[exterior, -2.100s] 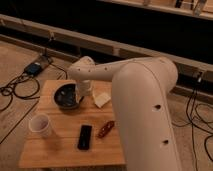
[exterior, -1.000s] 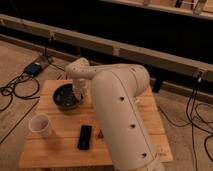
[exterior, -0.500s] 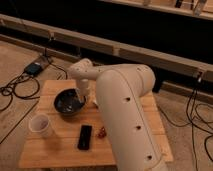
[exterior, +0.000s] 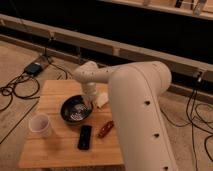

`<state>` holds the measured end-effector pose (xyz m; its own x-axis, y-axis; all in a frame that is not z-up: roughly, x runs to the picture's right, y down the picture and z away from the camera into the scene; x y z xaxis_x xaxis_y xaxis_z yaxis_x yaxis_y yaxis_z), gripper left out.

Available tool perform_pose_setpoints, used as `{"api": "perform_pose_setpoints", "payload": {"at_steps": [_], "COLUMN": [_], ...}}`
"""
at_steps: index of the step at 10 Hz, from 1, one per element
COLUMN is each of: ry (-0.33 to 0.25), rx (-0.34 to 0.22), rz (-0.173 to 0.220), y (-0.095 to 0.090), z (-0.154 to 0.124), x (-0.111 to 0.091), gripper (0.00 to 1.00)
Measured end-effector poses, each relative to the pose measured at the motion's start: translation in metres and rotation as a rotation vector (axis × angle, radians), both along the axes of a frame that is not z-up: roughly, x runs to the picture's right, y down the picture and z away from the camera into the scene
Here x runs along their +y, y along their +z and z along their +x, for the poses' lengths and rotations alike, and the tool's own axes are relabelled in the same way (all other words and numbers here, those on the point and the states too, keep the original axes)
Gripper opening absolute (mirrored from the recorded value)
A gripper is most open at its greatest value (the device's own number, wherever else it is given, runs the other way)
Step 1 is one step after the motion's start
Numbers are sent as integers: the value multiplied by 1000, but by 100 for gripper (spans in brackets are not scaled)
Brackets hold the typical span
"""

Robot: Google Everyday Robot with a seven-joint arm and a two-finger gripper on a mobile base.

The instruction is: Drag the ceramic bowl in a circle

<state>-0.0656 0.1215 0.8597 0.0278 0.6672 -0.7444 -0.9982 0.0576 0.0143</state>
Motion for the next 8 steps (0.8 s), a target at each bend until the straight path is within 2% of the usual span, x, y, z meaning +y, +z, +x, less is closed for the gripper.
{"api": "perform_pose_setpoints", "payload": {"at_steps": [2,4,6,8], "ry": [36,74,123,154], "rx": [73,135,199,228], "rz": [-4,4,20,44], "y": [-10,-12,-8,-2], "z": [35,61,87,102], "x": [4,2,-7,-20], "gripper": [0,0,0,0]}}
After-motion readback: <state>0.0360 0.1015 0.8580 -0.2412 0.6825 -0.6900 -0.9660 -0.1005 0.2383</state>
